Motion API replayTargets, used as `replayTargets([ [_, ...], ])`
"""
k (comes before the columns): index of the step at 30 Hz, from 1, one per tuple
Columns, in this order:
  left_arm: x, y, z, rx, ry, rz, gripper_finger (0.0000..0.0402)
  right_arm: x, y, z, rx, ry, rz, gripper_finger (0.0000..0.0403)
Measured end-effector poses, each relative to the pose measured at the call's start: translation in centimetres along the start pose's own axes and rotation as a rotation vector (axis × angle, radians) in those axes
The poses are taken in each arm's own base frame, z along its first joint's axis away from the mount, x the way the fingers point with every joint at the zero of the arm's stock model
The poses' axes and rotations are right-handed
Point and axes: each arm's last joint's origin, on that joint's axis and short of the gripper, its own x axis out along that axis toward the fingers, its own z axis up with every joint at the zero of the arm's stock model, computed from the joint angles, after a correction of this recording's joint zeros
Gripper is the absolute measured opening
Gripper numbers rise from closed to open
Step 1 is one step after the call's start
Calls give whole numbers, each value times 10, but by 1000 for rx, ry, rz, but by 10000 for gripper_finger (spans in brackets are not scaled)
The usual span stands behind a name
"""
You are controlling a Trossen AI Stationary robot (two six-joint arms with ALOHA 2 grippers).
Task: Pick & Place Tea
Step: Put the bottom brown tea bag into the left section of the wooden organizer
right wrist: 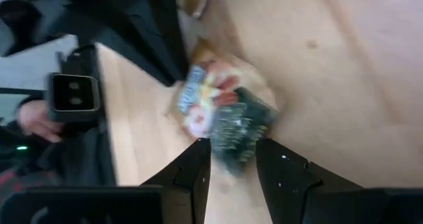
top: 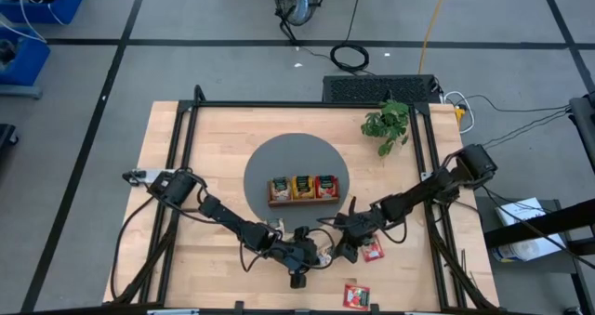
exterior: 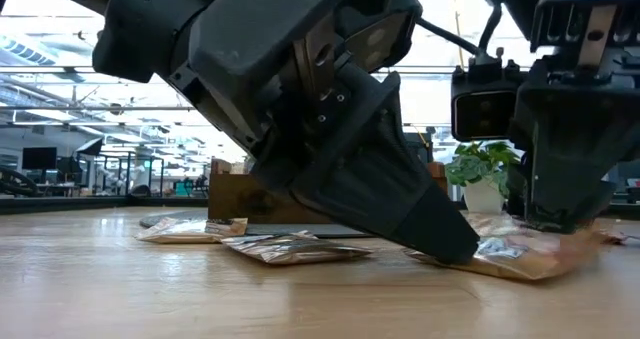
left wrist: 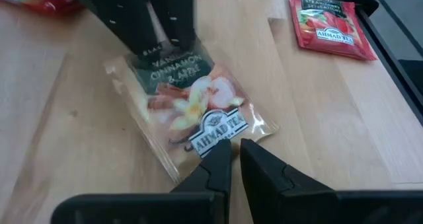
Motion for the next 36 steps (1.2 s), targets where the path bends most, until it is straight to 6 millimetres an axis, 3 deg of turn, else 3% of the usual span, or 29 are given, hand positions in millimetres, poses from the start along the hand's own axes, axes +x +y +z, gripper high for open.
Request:
replayTargets([
  [9, -1, -9, -5, 1, -9, 31, 42, -21, 11, 4, -31, -68, 15, 112],
  [22, -1, -8, -3, 16, -27, 26, 42, -21, 16, 1, -67, -64, 52, 129],
  [29, -17, -27, 9, 107, -144, 29, 42, -21, 17, 0, -78, -73, 42, 131],
  [36, -18, -27, 14, 128, -198, 65, 42, -20, 17, 0, -82, -75, 42, 132],
])
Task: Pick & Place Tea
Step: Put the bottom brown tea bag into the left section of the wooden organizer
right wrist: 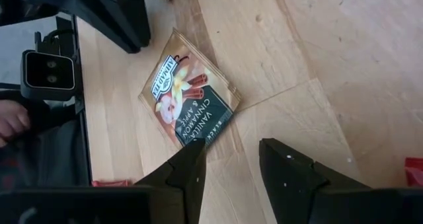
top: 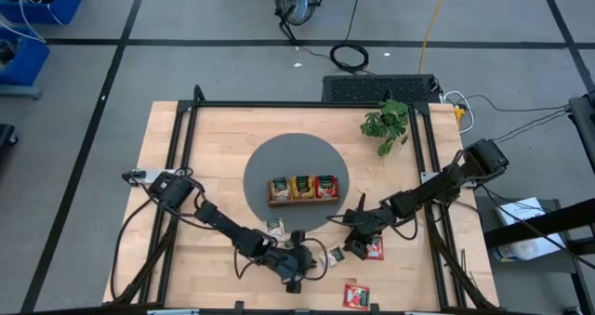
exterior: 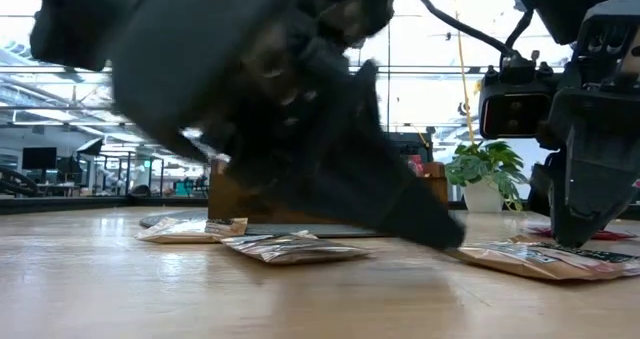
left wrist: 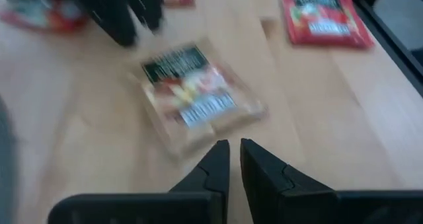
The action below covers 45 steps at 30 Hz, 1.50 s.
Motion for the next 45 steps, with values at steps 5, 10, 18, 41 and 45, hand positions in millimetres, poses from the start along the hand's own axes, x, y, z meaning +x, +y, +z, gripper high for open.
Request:
replayTargets([
  [5, -1, -1, 7, 42, -72, 46, 42, 0, 0, 0, -4, 0, 0, 131],
  [10, 4, 11, 5, -27, -41, 92, 42, 0, 0, 0, -4, 0, 0, 132],
  [18, 14, 18, -5, -38, -23, 94, 42, 0, 0, 1, -12, -18, -6, 132],
  [41, 14, 21, -10, -73, 33, 111, 42, 1, 22, -9, 48, 16, 174, 133],
  [45, 14, 22, -10, -77, 30, 125, 42, 3, 18, -9, 136, 11, 132, 133],
])
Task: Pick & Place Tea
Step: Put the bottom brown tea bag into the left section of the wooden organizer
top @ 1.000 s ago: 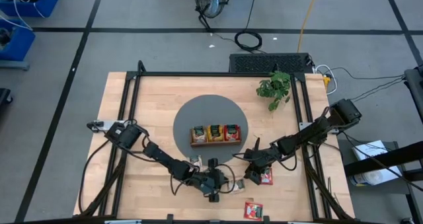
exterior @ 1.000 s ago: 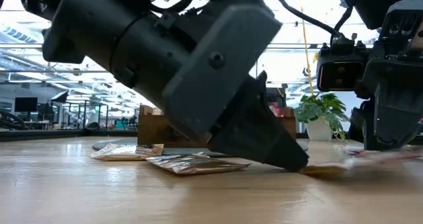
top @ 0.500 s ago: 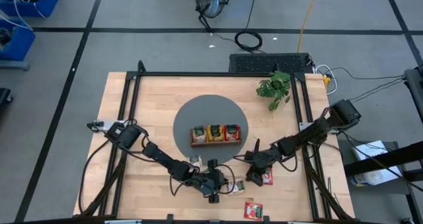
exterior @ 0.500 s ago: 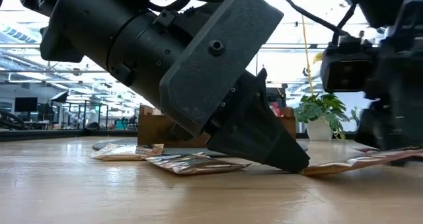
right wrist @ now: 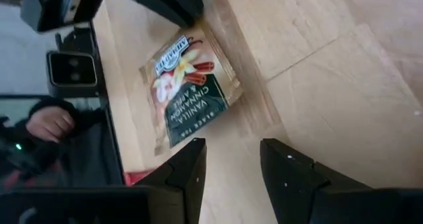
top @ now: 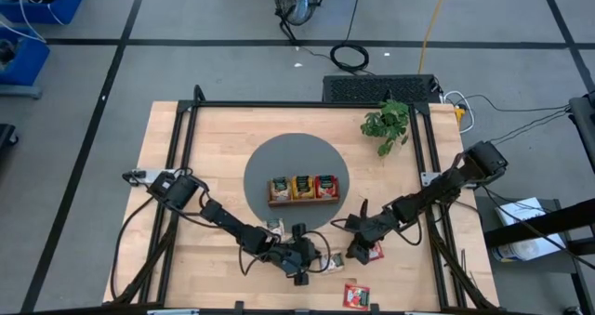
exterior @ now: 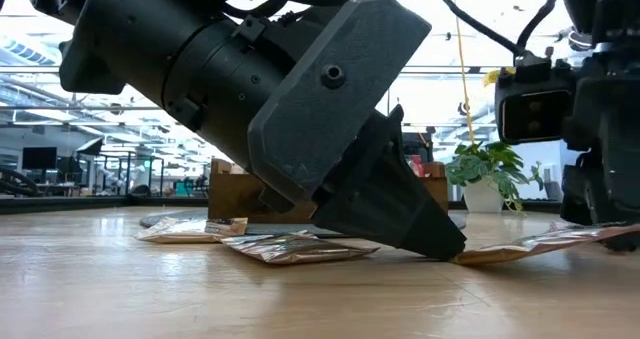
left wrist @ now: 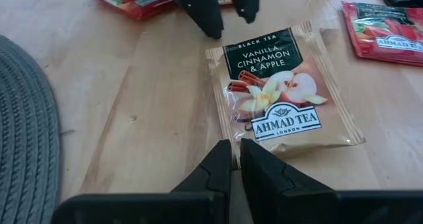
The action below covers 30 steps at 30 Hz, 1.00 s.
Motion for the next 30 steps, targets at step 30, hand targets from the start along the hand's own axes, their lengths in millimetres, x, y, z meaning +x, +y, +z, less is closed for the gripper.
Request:
replayTargets([
  [30, 3, 8, 1, 1, -19, 76, 42, 11, -1, 0, 15, -102, -2, 133],
])
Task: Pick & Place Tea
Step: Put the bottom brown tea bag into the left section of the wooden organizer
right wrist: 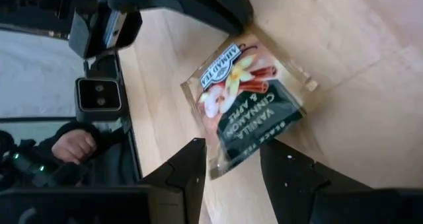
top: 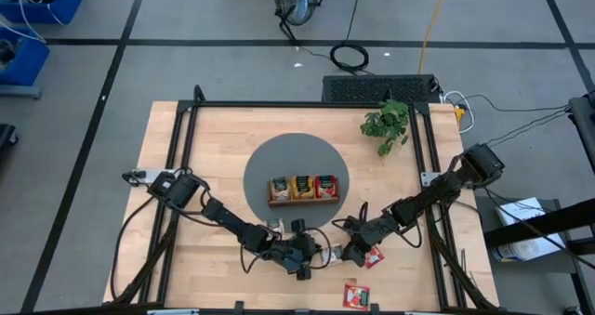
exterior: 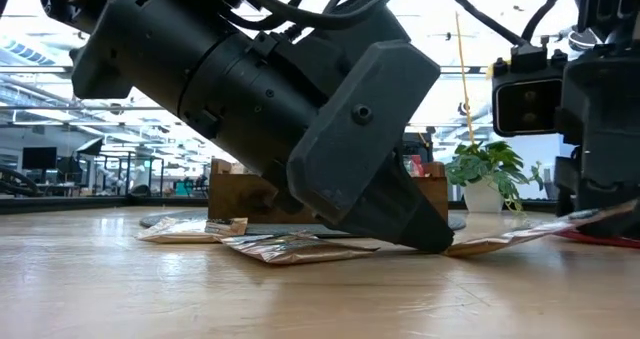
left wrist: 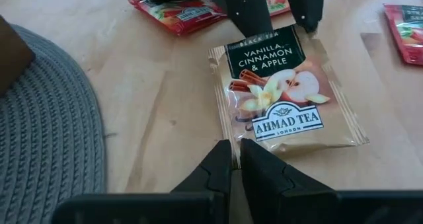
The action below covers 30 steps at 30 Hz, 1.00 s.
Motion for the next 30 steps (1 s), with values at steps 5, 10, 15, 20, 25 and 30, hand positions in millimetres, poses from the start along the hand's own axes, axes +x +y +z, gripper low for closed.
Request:
replayTargets([
  [5, 0, 1, 1, 0, -14, 15, 42, 0, -1, 4, -44, -42, -13, 132],
  [10, 1, 2, 2, -3, -16, 19, 42, 0, -2, 6, -97, -84, -37, 131],
  [15, 1, 2, 2, -3, -18, 19, 42, 0, -3, 6, -121, -100, -46, 98],
  [20, 0, 0, 1, 1, -19, 14, 42, 0, -1, 5, -225, -111, -29, 27],
  [25, -4, -6, 3, 49, -46, -5, 42, 0, -1, 5, -271, -104, -29, 10],
  [30, -29, -24, 17, 128, -94, -14, 42, -3, 4, 5, -339, -78, 11, 2],
])
